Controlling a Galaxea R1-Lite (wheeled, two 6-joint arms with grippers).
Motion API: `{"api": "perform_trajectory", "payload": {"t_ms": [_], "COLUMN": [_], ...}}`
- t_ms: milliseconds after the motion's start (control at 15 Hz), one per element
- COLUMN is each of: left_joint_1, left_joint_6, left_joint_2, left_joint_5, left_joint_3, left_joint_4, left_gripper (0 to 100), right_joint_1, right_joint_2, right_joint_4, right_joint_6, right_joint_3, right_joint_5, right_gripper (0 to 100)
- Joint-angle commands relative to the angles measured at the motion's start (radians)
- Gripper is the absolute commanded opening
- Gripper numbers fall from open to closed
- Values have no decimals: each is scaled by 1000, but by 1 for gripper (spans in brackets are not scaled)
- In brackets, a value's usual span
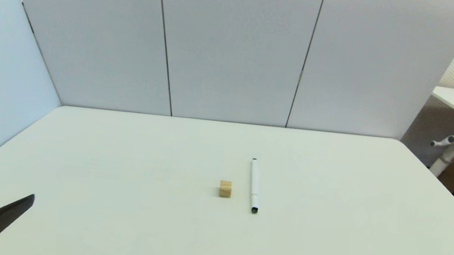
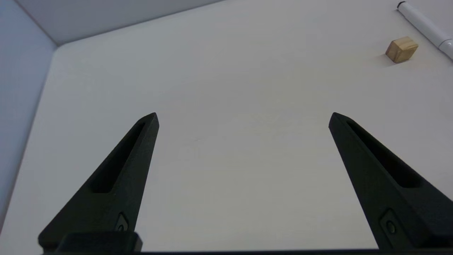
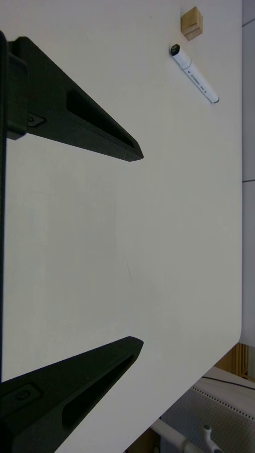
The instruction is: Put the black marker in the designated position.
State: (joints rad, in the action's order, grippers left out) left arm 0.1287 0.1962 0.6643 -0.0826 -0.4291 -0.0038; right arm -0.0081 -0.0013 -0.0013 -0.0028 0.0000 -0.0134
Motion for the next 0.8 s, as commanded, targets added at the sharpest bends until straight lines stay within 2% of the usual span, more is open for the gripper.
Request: {"api": "perform_trajectory", "payload": {"t_ms": [67,400,600,800], "left_joint_1": [-37,-47,-87,-120], "left_joint_6": [20,77,65,66], "left_joint_2": [-339,-384,-416,-589], "left_joint_5": [-2,1,0,0], "left_joint_3": [214,408,429,429], "left_joint_4": [-79,-286,-266,-117], "left_gripper": [100,100,100,100], "right_joint_1": [0,-1,0,0], "right_joint_2": [1,1,1,1], "right_joint_4": [0,1,0,0], "right_joint_6": [0,0,0,0], "right_joint_3": [0,0,0,0], "right_joint_5": [0,0,0,0], "right_gripper": [100,100,100,100]}}
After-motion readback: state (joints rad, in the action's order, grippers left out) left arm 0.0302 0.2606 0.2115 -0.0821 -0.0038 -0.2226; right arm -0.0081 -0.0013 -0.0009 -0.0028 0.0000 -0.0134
